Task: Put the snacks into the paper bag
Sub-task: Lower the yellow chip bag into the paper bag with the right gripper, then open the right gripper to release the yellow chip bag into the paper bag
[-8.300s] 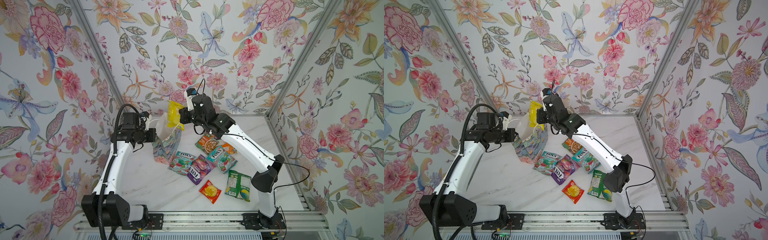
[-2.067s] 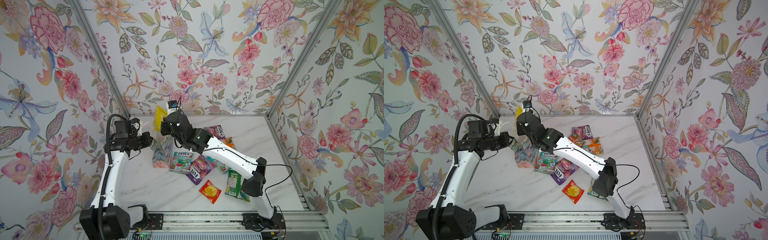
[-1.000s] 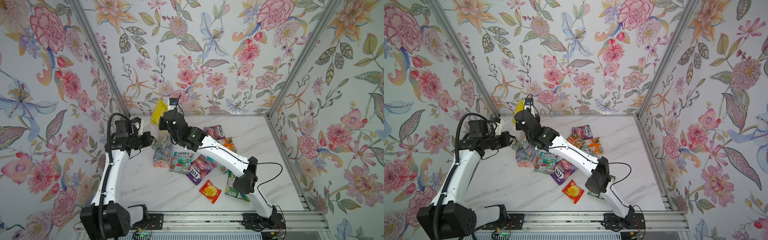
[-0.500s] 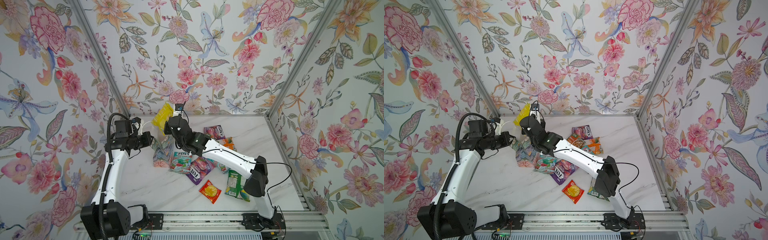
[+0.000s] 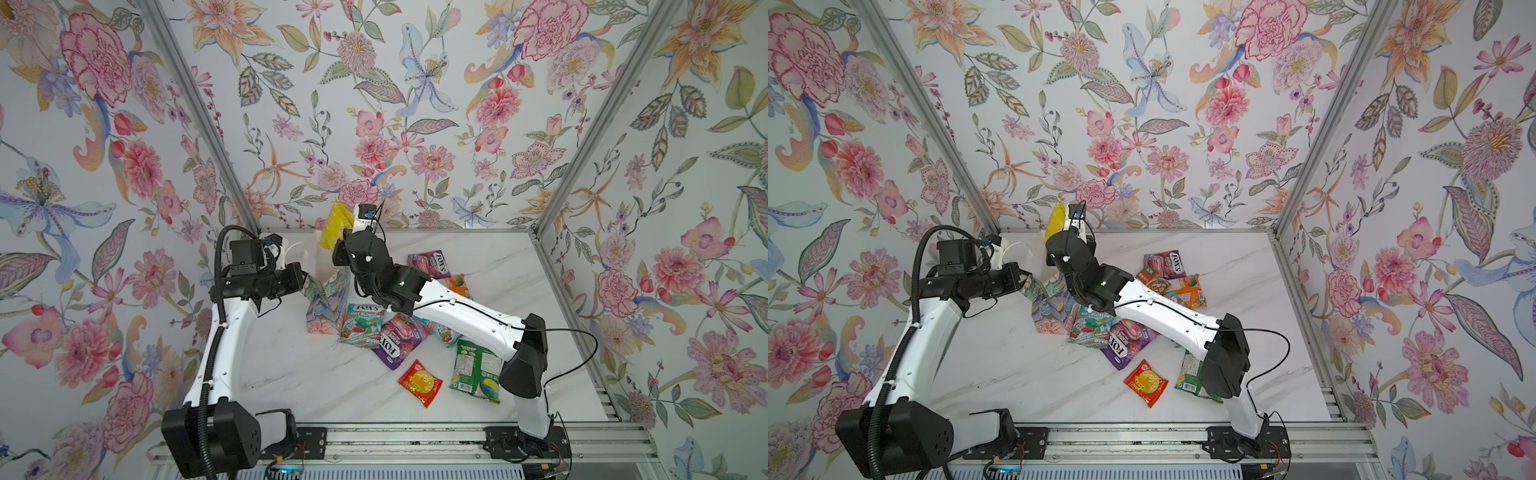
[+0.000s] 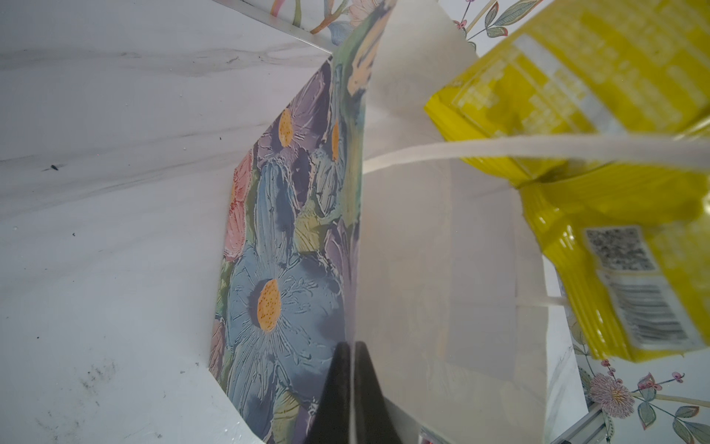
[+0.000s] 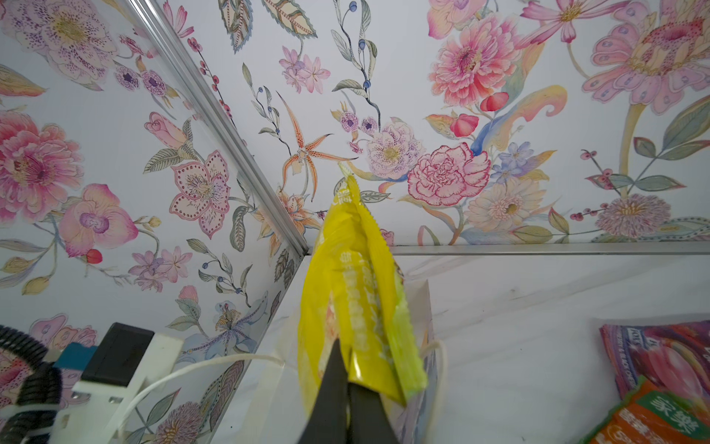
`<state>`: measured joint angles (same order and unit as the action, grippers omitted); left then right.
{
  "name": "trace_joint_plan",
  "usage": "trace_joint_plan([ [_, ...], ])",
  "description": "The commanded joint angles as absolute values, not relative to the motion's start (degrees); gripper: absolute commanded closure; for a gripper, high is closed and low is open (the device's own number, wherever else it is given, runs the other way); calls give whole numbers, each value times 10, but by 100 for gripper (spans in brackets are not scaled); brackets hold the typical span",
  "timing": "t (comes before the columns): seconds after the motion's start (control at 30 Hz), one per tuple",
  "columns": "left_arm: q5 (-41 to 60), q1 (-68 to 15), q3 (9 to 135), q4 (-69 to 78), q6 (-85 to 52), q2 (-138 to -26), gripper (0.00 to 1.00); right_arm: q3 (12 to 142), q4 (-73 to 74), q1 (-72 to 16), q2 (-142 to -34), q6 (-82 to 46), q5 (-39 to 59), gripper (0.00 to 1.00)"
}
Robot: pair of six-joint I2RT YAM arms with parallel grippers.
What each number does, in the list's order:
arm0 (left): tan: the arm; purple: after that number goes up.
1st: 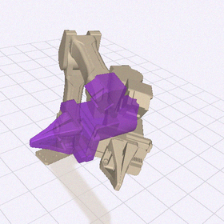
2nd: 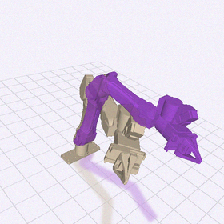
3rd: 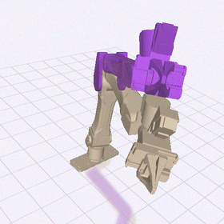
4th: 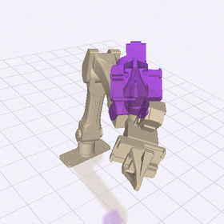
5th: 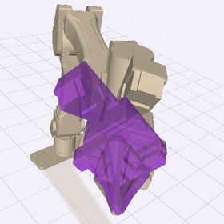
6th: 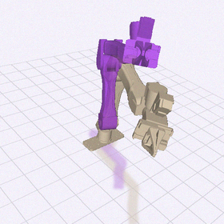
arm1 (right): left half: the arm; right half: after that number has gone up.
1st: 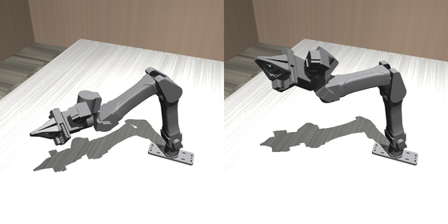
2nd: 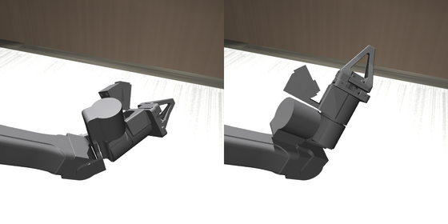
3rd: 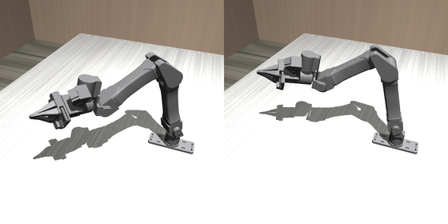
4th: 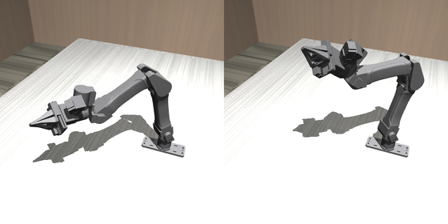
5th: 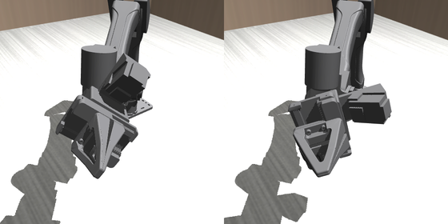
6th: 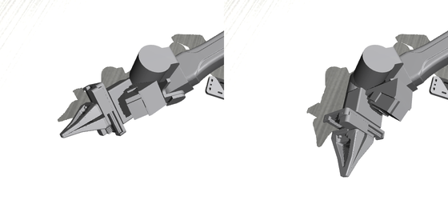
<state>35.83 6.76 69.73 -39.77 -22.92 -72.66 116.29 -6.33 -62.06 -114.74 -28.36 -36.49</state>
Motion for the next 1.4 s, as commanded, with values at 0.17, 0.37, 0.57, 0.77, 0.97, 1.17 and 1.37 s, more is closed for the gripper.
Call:
trace_joint_plan([
  [0.17, 377, 73, 697, -396, -222, -724, 100, 1197, -76, -616, -1177, -296, -360, 100],
  [0.37, 381, 73, 693, -391, -222, -722, 100, 1239, -100, -612, -1209, -306, -343, 100],
  [0.57, 382, 73, 691, -389, -222, -721, 100, 1276, -129, -609, -1231, -306, -325, 91],
  [0.77, 377, 73, 695, -393, -215, -724, 100, 1272, -129, -601, -1211, -301, -304, 68],
  [0.97, 368, 74, 699, -394, -213, -727, 100, 1263, -117, -589, -1173, -283, -265, 48],
  [1.17, 367, 74, 707, -393, -211, -727, 100, 1211, -90, -572, -1111, -279, -207, 38],
  [1.37, 363, 73, 715, -392, -206, -728, 100, 1062, -35, -551, -993, -272, -123, 33],
])
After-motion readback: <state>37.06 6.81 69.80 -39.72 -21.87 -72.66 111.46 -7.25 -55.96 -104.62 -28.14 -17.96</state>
